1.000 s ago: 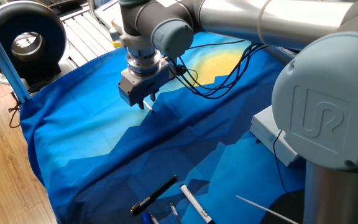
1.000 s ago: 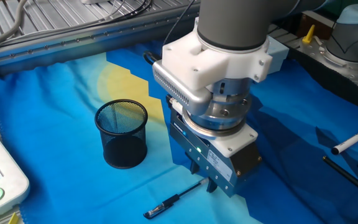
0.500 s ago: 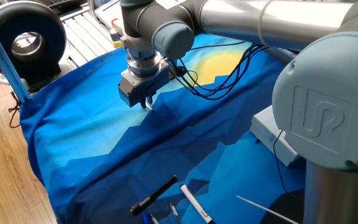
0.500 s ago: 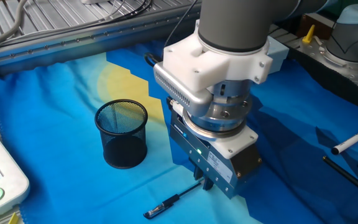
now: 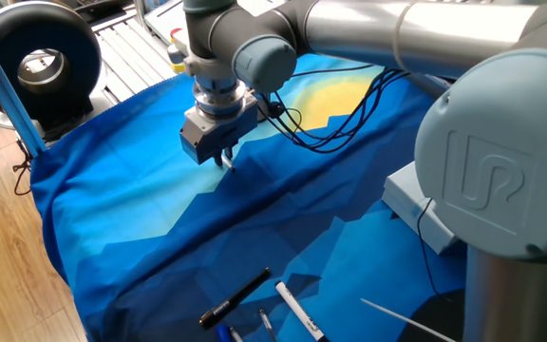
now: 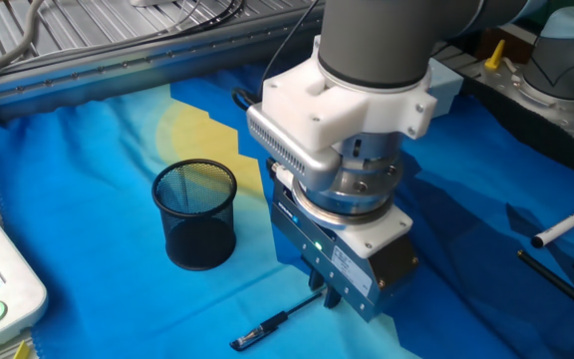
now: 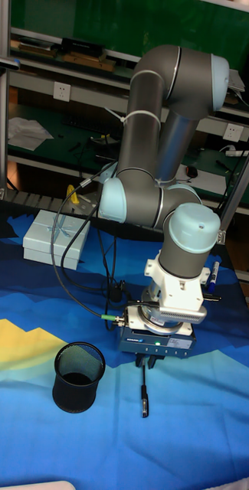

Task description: Put the pen into the pen holder

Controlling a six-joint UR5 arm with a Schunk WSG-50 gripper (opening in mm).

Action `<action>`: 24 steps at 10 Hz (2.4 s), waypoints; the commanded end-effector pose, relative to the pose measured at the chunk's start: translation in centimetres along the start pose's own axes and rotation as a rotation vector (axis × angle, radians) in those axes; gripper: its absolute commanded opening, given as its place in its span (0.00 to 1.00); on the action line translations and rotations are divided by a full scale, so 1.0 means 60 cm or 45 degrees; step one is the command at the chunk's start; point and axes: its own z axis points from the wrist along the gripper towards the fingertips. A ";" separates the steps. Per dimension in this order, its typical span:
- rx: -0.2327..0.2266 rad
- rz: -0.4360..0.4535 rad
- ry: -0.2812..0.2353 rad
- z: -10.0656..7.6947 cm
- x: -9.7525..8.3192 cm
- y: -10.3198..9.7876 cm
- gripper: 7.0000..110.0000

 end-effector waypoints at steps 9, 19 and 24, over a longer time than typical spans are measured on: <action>-0.024 0.038 -0.003 -0.003 -0.002 0.005 0.00; 0.015 0.076 0.044 -0.097 0.002 -0.036 0.00; -0.002 0.052 0.079 -0.167 -0.007 -0.061 0.00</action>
